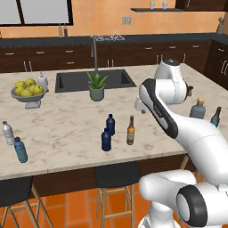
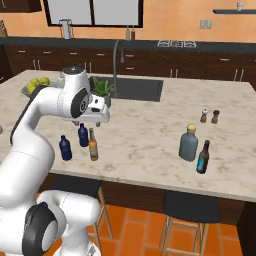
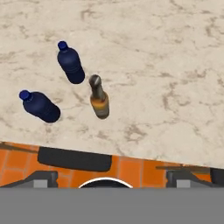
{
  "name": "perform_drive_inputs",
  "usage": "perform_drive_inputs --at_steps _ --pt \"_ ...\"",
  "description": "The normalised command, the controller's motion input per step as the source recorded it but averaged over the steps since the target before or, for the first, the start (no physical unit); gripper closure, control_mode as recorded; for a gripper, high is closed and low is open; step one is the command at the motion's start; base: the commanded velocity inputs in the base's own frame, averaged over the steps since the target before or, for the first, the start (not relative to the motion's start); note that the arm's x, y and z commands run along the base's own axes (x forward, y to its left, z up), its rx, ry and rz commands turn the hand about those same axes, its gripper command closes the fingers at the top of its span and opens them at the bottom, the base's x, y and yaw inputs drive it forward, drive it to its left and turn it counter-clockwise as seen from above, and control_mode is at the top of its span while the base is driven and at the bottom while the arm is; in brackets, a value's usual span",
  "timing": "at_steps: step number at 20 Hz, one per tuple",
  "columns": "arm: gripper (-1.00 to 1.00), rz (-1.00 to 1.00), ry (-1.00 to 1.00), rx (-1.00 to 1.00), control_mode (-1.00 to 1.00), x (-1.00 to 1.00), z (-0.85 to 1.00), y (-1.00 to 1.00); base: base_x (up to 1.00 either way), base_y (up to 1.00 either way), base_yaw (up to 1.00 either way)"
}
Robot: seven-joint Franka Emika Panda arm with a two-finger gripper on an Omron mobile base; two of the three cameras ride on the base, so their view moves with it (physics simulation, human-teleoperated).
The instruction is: Move the plastic bottles in the middle to the plastics group, and the glass bottles in the middle to the glass group.
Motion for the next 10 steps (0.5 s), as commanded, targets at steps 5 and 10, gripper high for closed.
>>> perform_drive_inputs --at_steps 5,10 --pt "-1.0 0.05 -0.03 0.0 -1.0 0.28 -0.3 0.05 0.0 0.0 0.0" --pt "-1.0 0.03 -0.02 0.0 -1.0 0.25 -0.38 0.14 0.0 0.0 0.0"
